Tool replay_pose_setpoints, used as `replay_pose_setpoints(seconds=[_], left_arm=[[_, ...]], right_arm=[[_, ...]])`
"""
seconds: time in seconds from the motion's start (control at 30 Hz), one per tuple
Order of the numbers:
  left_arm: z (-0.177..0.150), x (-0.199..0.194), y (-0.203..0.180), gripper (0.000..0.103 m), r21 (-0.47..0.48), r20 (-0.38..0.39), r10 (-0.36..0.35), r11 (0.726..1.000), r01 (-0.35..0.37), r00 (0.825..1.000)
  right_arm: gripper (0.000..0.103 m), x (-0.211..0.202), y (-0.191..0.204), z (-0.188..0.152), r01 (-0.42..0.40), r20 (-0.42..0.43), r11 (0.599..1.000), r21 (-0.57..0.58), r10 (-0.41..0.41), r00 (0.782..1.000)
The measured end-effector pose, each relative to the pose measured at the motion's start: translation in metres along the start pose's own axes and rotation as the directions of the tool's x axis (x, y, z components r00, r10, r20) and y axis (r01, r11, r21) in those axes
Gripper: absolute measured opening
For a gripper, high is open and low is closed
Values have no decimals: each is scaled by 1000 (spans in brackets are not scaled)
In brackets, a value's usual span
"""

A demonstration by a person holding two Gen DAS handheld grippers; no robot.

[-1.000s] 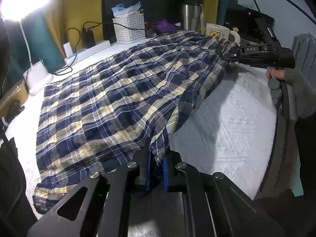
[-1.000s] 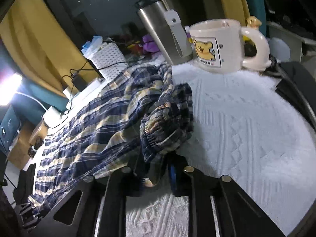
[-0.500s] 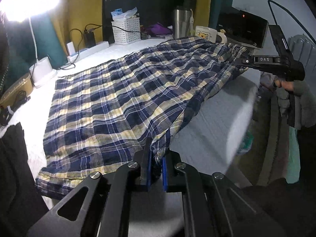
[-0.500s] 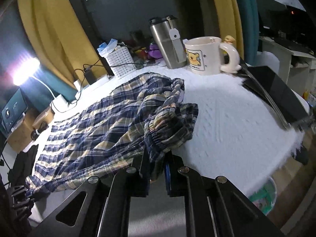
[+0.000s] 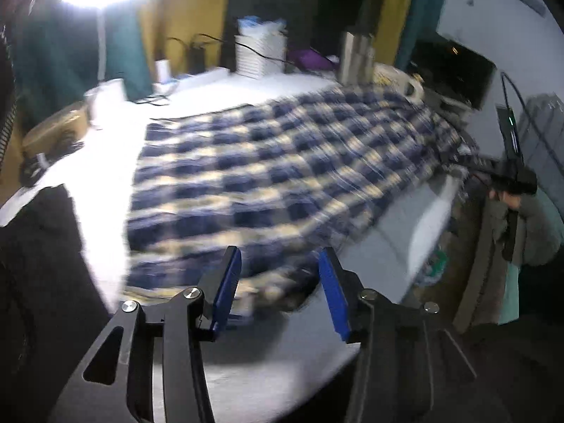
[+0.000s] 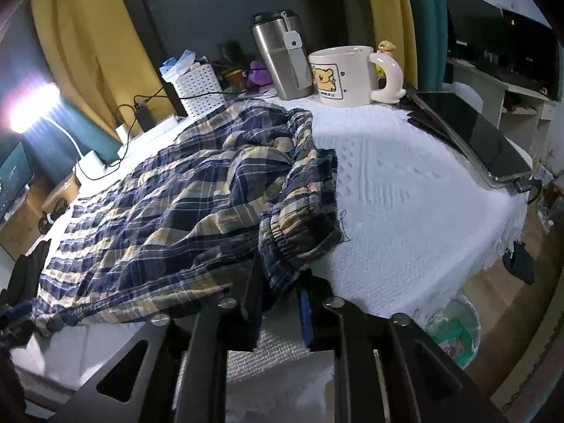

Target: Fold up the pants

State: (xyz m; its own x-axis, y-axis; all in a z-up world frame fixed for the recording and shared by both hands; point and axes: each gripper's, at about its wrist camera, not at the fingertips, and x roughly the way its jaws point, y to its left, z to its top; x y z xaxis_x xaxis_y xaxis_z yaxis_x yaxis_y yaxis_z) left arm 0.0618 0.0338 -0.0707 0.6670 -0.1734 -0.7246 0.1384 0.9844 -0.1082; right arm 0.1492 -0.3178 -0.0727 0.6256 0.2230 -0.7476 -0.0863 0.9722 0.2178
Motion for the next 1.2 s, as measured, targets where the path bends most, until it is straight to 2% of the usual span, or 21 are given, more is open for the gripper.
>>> replay_pose_setpoints(seconds=[0.03,0.07,0.1,0.27,0.4,0.53,0.6,0.63,0.67,0.7,0.73,0.8,0.87,0.93,1.03,1.13,1.2], left_arm=[[3,-3,7,46,-14,11,13,1000,-13,1000],[7,-5,14,46,-26,22,31,999,-31,999],[10,-5,20,46,-34,30,49,998,-48,998],[29,15,54,46,-47,24,123,991,-122,992],[37,39,83,46,-78,-5,116,990,-116,993],[42,56,96,46,-82,-22,114,990,-115,993],[43,66,101,46,-84,-26,83,993,-85,996],[43,73,105,41,-94,-49,76,992,-81,996],[43,76,108,29,-109,-68,74,991,-82,995],[44,75,110,20,-108,-53,86,990,-91,995],[44,76,110,6,-90,-54,105,990,-109,993],[42,79,115,0,-106,-68,117,987,-123,991],[39,78,117,0,-108,-67,125,985,-131,990],[37,77,118,0,-103,-67,148,983,-154,987],[38,73,119,0,-89,-75,190,976,-196,979],[45,71,121,0,-83,-95,154,983,-162,984],[52,72,122,6,-91,-89,163,981,-171,983]], right_arm=[[65,-2,-1,0,8,9,1000,-1,-8,1000],[80,-5,-1,0,7,25,1000,5,-8,1000],[91,-8,-3,0,4,47,1000,10,-5,999],[91,-8,-12,0,23,36,999,45,-25,999],[91,-4,-12,-1,-11,38,998,59,9,999],[91,1,-9,0,-21,53,998,61,18,998],[91,3,-9,2,-19,58,998,60,15,998],[90,5,-8,3,-14,59,998,58,11,998],[90,7,-6,4,-10,58,999,51,7,998],[90,8,-4,5,-8,58,999,46,5,998],[86,10,-2,5,-8,58,999,39,6,998],[79,12,1,6,-7,61,999,34,5,998],[76,14,2,7,2,66,999,32,-4,998],[68,14,2,7,16,68,999,31,-18,998],[66,13,-2,7,8,67,999,37,-10,998],[66,12,-3,7,7,67,999,38,-9,998],[66,11,-4,8,8,71,999,45,-12,997]])
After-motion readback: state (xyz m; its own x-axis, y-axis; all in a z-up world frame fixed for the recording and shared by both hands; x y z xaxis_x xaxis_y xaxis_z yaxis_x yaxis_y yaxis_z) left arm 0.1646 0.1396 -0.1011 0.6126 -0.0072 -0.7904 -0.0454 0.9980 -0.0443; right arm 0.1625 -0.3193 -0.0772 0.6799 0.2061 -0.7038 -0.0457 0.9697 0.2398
